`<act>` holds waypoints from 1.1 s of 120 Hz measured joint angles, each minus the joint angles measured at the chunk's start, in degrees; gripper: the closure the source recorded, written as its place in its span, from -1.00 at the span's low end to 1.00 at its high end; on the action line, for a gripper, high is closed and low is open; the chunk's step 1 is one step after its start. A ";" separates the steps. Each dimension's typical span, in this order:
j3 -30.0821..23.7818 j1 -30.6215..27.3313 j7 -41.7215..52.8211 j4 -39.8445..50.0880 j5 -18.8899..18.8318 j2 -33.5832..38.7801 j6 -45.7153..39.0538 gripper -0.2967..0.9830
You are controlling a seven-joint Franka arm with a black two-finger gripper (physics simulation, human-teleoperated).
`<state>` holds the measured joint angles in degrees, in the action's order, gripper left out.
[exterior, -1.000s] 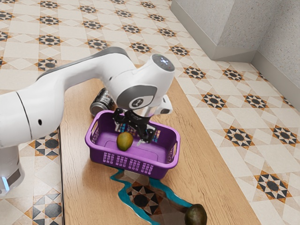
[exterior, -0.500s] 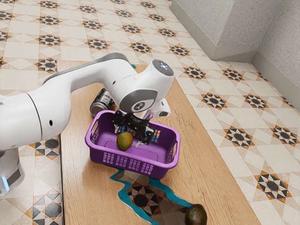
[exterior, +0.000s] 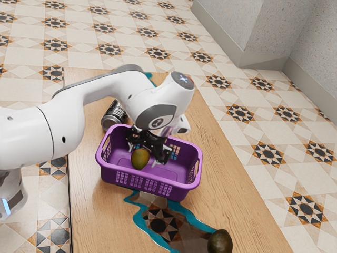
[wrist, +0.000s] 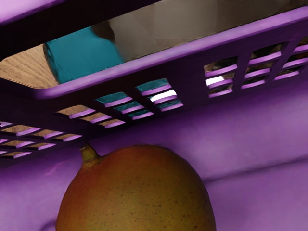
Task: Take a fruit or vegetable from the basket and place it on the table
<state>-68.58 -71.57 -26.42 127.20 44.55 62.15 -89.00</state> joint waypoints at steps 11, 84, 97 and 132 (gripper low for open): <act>-0.06 0.09 0.04 0.75 0.08 0.00 -0.49 -0.46; -0.49 0.05 0.21 1.75 0.13 0.09 -1.76 -0.24; -0.46 0.10 0.24 1.75 0.01 0.09 -2.00 -0.20; -0.61 0.03 0.29 1.74 -0.21 0.09 -2.23 -0.11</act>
<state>-69.19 -71.54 -26.12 128.94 44.33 62.24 -91.22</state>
